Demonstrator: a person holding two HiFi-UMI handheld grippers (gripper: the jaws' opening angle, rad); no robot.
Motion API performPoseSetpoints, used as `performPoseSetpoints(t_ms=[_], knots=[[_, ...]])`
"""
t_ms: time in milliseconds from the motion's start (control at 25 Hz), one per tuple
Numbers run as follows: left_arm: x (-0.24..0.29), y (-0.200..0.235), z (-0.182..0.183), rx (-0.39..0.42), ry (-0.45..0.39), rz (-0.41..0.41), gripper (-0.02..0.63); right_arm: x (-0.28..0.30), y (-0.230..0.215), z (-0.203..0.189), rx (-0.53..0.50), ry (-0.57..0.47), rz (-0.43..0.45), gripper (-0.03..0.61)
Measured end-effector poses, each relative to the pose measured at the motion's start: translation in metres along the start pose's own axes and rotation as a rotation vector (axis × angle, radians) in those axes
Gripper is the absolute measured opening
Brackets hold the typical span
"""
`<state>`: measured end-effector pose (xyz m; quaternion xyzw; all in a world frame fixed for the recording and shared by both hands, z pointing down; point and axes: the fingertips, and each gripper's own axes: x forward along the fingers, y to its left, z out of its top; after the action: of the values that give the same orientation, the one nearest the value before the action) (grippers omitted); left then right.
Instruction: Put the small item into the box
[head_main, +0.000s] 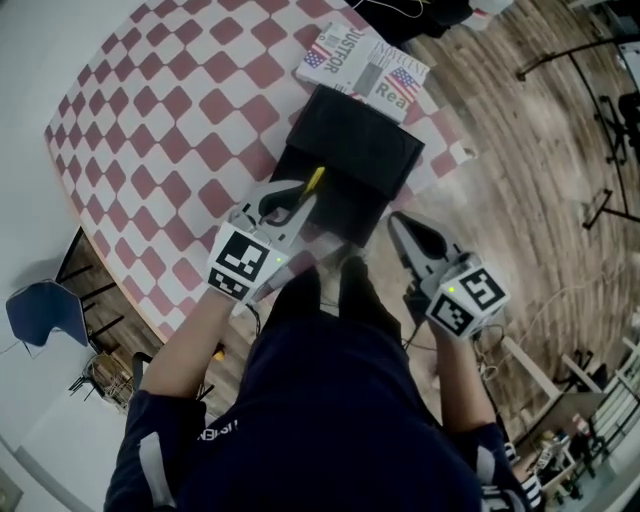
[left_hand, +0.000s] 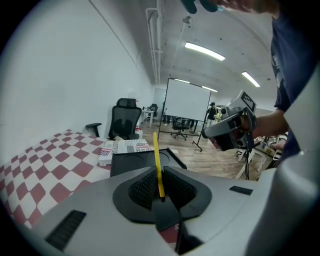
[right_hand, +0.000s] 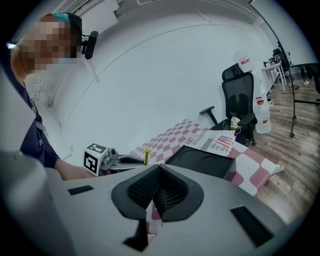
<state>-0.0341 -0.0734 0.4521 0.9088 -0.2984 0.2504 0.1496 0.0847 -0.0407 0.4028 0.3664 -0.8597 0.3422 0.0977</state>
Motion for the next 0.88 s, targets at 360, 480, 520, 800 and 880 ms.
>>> performPoseSetpoints(t_ms=[360,480,520,800,880], knots=[[0.038,-0.007,-0.038,0.277,0.243,-0.11,0.069,0.0,-0.03,-0.01,0.044,0.023,0.03,0.017],[0.049,-0.008,-0.054,0.382,0.324,-0.142,0.069,-0.002,-0.037,-0.016,0.065,0.032,0.028,0.017],[0.054,-0.008,-0.059,0.411,0.349,-0.153,0.069,-0.003,-0.039,-0.019,0.071,0.035,0.026,0.017],[0.077,-0.009,-0.096,0.604,0.499,-0.21,0.069,-0.009,-0.046,-0.033,0.095,0.053,0.02,0.017],[0.082,-0.012,-0.102,0.64,0.528,-0.23,0.069,-0.011,-0.049,-0.037,0.106,0.056,0.016,0.017]])
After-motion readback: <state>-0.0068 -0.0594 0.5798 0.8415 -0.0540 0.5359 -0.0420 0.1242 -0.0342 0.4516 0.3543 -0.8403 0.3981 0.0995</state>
